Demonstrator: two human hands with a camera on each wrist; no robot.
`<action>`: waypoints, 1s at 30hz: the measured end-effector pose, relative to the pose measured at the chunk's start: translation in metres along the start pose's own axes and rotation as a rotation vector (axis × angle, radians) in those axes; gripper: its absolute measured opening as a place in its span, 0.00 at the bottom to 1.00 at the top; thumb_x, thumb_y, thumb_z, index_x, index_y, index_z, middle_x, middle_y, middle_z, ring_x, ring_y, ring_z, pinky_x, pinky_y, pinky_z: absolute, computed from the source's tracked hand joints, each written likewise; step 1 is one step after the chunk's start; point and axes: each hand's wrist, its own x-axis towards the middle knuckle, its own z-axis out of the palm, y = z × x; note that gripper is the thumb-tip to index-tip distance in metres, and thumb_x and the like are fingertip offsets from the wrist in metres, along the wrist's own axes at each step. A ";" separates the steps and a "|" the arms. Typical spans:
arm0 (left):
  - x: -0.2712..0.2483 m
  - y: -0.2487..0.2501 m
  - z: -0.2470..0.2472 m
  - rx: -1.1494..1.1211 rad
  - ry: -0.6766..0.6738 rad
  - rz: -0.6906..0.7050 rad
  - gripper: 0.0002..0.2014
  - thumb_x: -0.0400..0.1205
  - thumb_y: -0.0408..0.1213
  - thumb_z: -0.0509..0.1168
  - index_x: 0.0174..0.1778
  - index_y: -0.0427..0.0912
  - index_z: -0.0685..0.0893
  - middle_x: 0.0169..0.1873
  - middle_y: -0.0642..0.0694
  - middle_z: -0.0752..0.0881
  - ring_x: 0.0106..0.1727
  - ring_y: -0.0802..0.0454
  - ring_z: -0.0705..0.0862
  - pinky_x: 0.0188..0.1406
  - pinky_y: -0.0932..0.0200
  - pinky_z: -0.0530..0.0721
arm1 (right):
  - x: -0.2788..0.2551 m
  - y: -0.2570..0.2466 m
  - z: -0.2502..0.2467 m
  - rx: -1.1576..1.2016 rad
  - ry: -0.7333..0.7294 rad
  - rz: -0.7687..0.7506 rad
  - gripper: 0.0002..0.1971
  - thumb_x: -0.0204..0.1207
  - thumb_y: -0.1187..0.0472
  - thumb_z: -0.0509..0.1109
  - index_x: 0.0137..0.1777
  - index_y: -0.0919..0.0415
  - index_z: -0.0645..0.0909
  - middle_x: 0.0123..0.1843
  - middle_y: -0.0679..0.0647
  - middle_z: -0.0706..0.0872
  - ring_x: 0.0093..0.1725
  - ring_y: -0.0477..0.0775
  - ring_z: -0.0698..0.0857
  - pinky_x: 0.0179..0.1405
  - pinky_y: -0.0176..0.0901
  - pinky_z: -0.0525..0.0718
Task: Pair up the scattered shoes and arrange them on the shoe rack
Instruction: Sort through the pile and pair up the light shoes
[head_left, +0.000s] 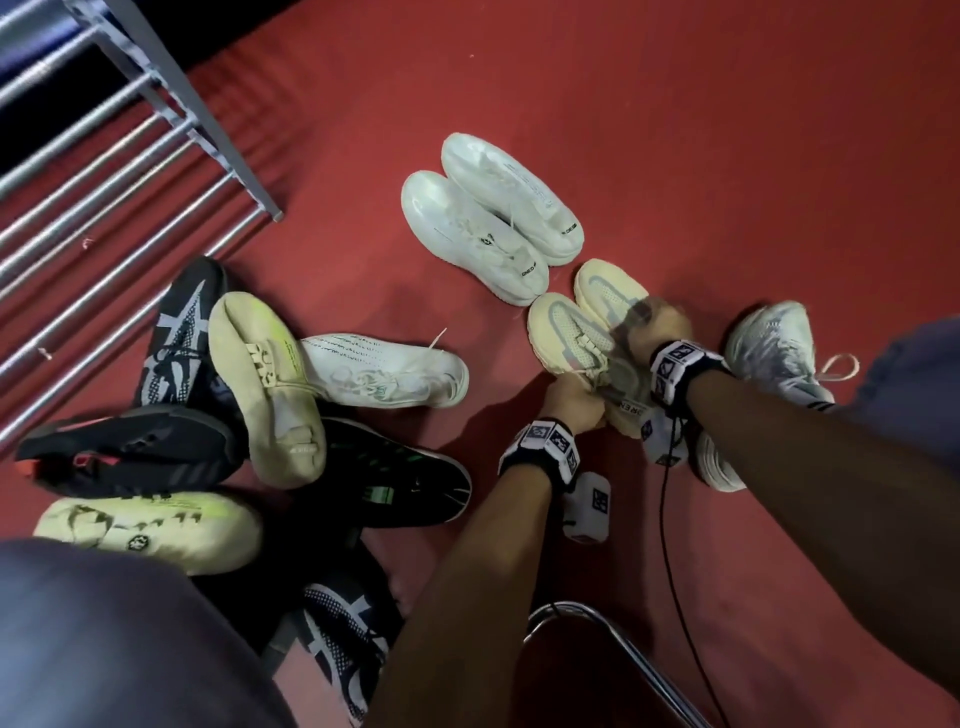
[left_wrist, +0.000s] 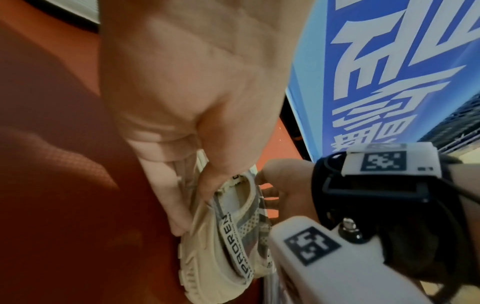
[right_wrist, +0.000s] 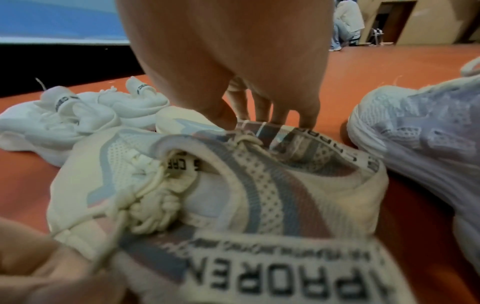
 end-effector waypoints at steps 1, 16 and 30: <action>0.006 -0.001 0.004 -0.013 -0.009 0.007 0.13 0.70 0.33 0.65 0.46 0.37 0.91 0.42 0.40 0.92 0.44 0.43 0.92 0.48 0.38 0.93 | 0.004 -0.001 -0.001 -0.011 0.011 0.004 0.20 0.80 0.56 0.61 0.72 0.56 0.77 0.68 0.68 0.79 0.67 0.73 0.80 0.66 0.59 0.80; 0.004 0.024 -0.003 -0.086 -0.129 -0.015 0.13 0.84 0.23 0.55 0.49 0.37 0.86 0.47 0.33 0.89 0.38 0.40 0.90 0.41 0.45 0.93 | 0.064 0.006 0.011 0.029 -0.152 0.040 0.26 0.63 0.42 0.62 0.61 0.47 0.75 0.65 0.58 0.81 0.67 0.66 0.81 0.70 0.63 0.79; -0.021 0.027 -0.040 -0.167 0.084 -0.133 0.11 0.84 0.30 0.58 0.49 0.28 0.84 0.40 0.33 0.90 0.27 0.39 0.89 0.23 0.53 0.88 | 0.015 -0.009 0.000 -0.226 -0.151 -0.028 0.35 0.87 0.50 0.53 0.88 0.61 0.42 0.90 0.58 0.43 0.88 0.65 0.45 0.86 0.58 0.50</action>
